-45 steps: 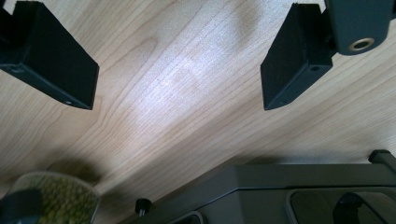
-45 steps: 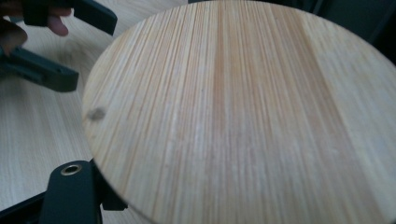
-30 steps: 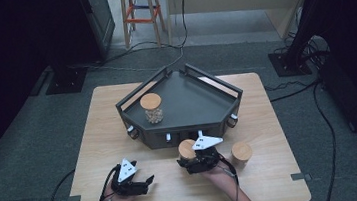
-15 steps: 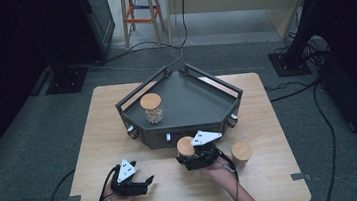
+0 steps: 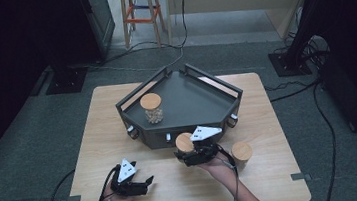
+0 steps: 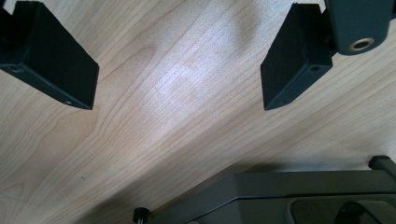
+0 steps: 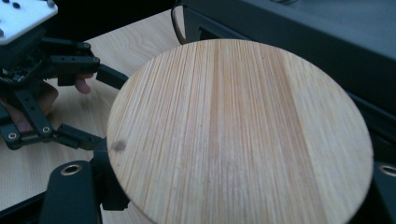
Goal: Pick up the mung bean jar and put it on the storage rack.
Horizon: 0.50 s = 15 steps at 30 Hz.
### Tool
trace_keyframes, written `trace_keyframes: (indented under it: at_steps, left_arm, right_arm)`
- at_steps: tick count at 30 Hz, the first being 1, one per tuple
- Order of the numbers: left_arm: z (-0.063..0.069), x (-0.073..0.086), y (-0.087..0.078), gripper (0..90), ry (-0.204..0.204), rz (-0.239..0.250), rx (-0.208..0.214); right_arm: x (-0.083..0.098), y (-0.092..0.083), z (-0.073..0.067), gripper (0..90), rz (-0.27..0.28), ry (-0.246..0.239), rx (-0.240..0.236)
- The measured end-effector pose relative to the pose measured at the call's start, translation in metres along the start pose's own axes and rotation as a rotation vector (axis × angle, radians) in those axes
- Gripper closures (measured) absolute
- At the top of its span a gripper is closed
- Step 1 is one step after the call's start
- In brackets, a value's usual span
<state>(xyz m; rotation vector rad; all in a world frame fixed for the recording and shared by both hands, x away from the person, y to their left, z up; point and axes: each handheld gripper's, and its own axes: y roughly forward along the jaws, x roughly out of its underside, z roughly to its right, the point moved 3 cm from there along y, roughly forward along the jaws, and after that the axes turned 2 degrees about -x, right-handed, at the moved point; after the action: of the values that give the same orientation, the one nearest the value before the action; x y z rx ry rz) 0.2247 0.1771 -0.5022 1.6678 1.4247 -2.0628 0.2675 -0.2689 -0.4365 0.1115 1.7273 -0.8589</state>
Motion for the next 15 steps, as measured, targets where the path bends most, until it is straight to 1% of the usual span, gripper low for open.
trace_keyframes:
  at_steps: [4, 8, 15]
  left_arm:
    - [0.001, 0.000, 0.000, 11.6, 0.002, -0.002, -0.002]
    - [0.001, 0.000, 0.000, 11.5, 0.003, -0.003, -0.003]
    - [0.000, -0.001, 0.001, 11.5, 0.006, -0.012, -0.004]
  right_arm:
    - [-0.003, -0.002, 0.000, 25.4, 0.006, -0.002, 0.002]
    - [-0.008, -0.003, -0.001, 25.4, 0.002, -0.013, 0.004]
    - [-0.017, -0.006, 0.002, 25.4, 0.004, -0.008, -0.001]
